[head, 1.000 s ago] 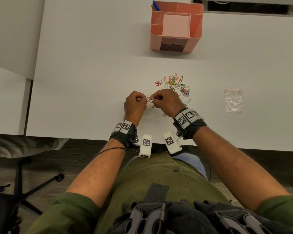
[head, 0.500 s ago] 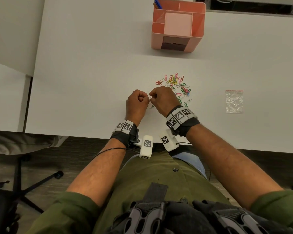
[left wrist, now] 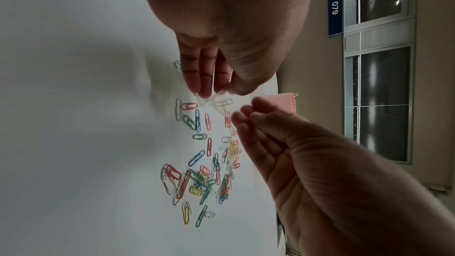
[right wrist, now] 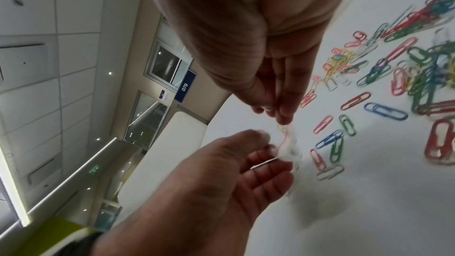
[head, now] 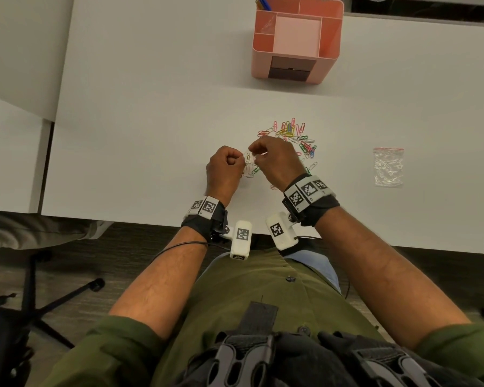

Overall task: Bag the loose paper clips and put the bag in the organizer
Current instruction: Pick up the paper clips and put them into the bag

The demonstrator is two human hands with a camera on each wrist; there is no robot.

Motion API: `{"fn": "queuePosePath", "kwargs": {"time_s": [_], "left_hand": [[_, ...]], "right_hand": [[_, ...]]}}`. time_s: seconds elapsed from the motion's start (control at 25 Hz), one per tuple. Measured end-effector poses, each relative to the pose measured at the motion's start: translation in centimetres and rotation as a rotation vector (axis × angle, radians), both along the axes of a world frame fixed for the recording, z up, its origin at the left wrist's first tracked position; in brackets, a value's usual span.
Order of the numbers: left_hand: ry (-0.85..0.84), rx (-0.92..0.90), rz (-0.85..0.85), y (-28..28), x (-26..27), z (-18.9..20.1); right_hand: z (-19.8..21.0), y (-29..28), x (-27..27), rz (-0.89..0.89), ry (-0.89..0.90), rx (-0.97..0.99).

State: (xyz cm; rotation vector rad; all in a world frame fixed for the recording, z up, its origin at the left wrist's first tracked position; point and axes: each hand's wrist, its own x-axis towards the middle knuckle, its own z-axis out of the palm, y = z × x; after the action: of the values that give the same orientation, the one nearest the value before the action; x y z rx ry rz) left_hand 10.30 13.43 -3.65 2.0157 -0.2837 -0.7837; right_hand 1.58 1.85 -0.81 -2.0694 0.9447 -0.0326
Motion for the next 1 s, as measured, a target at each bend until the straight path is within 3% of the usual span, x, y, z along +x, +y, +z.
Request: {"fn": "queuePosePath", "kwargs": {"time_s": [0.08,0.24,0.36,0.56,0.8,1.0], "left_hand": [[0.005,0.006,-0.001,0.1,0.1,-0.1],[0.019,0.012,-0.007,0.2,0.0,-0.2],[0.027,0.009,-0.010,0.2,-0.2,-0.2],[0.041,0.004,0.002,0.2,-0.2,-0.4],[0.051,0.007,0.011,0.4,-0.1,-0.4],[0.049,0.008,0.012,0.4,0.0,-0.4]], "right_hand": [[-0.6,-1.5,-0.8,-0.030,-0.001,-0.074],[-2.2,-5.5,-2.9,-0.051,0.176,-0.266],[-3.3,-7.4,-3.1,-0.058,0.236,-0.260],[-4.4,-7.5,-1.7,0.229,0.371,-0.279],[-5.4,-6.8,-2.1,0.245,0.291,-0.455],[-4.7,-7.1,-1.8,0.189,0.308,-0.450]]}}
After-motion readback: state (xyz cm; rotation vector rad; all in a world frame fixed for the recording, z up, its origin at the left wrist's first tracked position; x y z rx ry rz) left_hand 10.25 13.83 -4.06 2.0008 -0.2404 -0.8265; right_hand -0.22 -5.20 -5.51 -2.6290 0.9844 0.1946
